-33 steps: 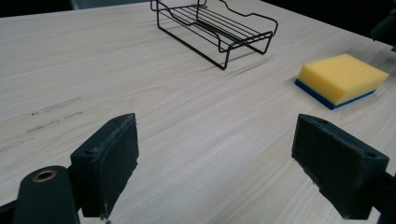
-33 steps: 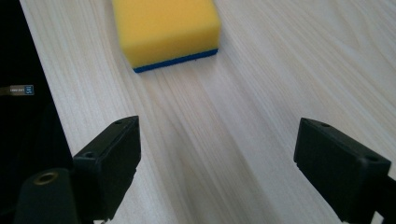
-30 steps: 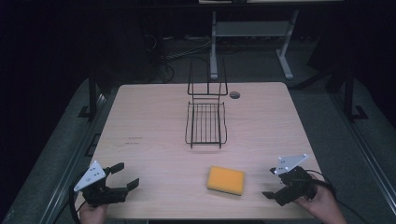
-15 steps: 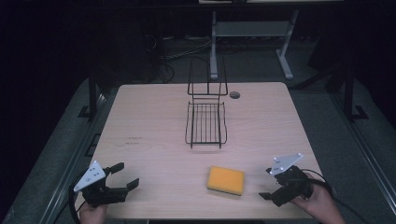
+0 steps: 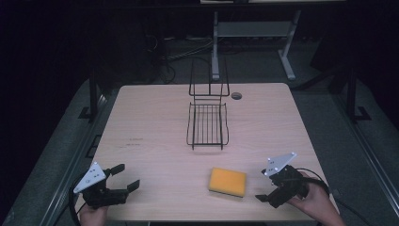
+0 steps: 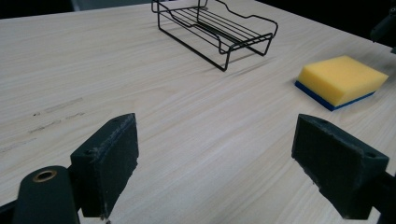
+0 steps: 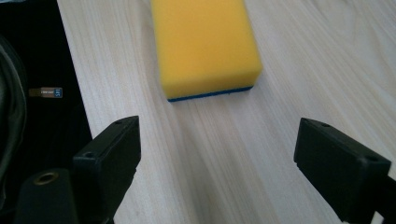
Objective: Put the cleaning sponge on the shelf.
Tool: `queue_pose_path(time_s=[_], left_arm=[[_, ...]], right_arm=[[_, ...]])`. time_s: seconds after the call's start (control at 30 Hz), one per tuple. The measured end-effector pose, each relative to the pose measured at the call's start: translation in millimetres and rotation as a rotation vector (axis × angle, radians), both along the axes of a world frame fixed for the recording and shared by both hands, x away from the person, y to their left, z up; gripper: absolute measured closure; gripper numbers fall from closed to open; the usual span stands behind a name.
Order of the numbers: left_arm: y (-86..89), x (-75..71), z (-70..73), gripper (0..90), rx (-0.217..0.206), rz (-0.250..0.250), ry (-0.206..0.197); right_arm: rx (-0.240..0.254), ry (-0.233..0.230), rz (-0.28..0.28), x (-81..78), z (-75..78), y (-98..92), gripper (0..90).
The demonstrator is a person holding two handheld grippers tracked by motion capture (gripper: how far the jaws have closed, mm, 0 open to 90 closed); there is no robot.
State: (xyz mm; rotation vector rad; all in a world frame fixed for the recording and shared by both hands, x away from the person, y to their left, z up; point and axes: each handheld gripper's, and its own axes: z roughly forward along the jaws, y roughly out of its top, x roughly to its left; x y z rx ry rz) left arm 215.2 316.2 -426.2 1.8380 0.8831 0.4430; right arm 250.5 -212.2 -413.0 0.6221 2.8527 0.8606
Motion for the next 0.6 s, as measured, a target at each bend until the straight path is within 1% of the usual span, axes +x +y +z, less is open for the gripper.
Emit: queue_pose_path(time_s=[0.47,0.57,0.6], left_arm=[[1.0,-0.1,0.0,14.0,0.004,0.002,0.002],[1.5,0.0,0.2,14.0,0.001,0.002,0.003],[1.1,-0.3,0.3,14.0,-0.006,0.005,-0.001]], right_arm=[[-0.010,0.010,0.056,5.1,3.5,16.6,14.4],[-0.015,0.011,0.066,6.2,3.8,19.4,14.4],[-0.015,0.010,0.074,7.4,4.7,22.3,14.4]])
